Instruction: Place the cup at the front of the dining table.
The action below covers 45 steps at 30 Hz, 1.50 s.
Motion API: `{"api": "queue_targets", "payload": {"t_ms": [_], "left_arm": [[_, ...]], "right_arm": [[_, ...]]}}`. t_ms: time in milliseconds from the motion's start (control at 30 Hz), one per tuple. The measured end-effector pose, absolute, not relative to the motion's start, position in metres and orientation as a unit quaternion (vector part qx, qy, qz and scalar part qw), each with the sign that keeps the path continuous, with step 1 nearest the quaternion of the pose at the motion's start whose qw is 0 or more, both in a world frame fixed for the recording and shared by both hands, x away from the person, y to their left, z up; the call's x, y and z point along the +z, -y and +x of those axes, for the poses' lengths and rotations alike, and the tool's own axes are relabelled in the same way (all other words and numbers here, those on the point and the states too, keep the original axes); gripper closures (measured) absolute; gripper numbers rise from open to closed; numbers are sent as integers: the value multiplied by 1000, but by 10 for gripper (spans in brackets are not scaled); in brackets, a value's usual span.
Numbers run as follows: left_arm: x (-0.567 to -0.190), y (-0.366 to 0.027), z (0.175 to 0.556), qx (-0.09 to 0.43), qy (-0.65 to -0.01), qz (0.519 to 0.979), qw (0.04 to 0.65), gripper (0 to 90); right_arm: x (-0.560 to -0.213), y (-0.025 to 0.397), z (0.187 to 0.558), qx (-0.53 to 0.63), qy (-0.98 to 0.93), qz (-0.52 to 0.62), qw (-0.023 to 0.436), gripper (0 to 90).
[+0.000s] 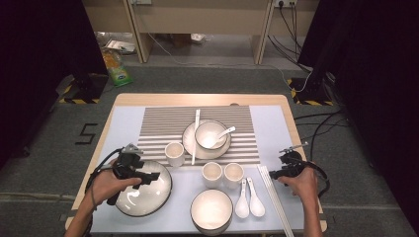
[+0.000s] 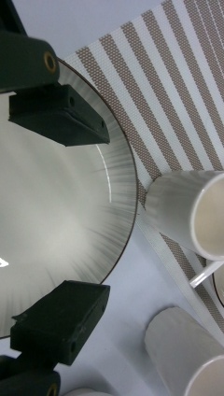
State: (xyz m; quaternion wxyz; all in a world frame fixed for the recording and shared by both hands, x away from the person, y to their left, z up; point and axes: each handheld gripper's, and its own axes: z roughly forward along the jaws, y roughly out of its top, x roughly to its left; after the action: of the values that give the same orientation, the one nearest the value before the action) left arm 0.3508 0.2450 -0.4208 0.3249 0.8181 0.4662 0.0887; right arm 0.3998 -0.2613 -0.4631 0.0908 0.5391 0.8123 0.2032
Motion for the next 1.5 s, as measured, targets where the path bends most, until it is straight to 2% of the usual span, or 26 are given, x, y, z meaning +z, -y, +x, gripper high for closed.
{"api": "queue_targets", "payload": {"t_ms": [600, 1200, 1500], "left_arm": [[-441, -260, 319, 101, -470, 807, 344, 218], [-454, -268, 289, 120, -458, 814, 337, 211], [-455, -272, 286, 123, -459, 813, 335, 210]], "right_arm": [[-463, 261, 399, 203, -813, 538, 94, 405], [-465, 263, 397, 215, -810, 537, 98, 403], [-466, 263, 395, 221, -808, 536, 104, 404]]}}
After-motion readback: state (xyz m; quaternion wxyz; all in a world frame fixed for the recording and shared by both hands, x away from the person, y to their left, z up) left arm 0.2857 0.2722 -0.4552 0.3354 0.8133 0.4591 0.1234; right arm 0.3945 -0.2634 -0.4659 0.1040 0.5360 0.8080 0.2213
